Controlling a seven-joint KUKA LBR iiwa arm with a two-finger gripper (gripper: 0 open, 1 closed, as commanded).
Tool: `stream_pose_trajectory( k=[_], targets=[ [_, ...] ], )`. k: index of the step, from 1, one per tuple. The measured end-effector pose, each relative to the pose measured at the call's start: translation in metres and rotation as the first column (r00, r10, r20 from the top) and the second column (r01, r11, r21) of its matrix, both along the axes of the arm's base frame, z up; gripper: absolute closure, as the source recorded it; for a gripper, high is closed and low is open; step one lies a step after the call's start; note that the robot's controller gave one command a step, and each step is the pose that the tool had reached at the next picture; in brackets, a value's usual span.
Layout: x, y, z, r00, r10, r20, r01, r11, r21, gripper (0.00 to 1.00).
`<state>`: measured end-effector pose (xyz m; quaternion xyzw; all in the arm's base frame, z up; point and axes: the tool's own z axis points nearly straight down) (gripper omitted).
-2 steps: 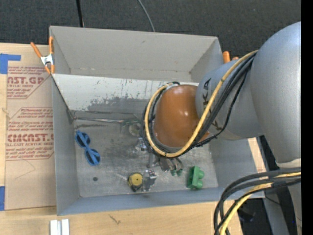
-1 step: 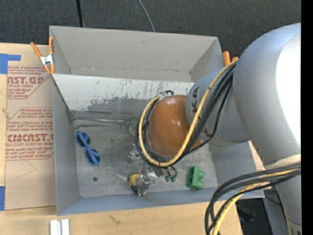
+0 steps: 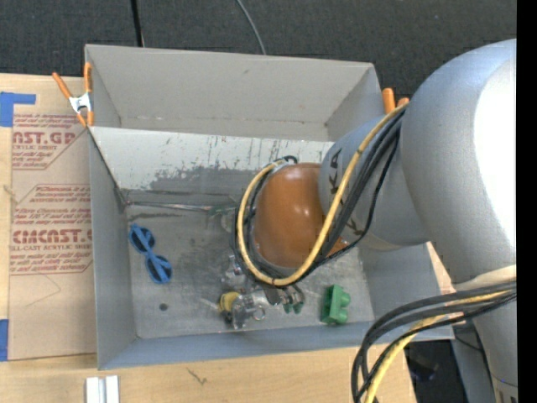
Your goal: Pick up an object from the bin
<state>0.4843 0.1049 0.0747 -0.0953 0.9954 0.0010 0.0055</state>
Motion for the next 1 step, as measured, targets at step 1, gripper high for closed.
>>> stream_pose_trajectory(
  k=[1],
  targets=[
    [0.0021,0.0021,0.1585,0.998,-0.058,-0.002,0.058,0.998,0.000,1.00]
  ],
)
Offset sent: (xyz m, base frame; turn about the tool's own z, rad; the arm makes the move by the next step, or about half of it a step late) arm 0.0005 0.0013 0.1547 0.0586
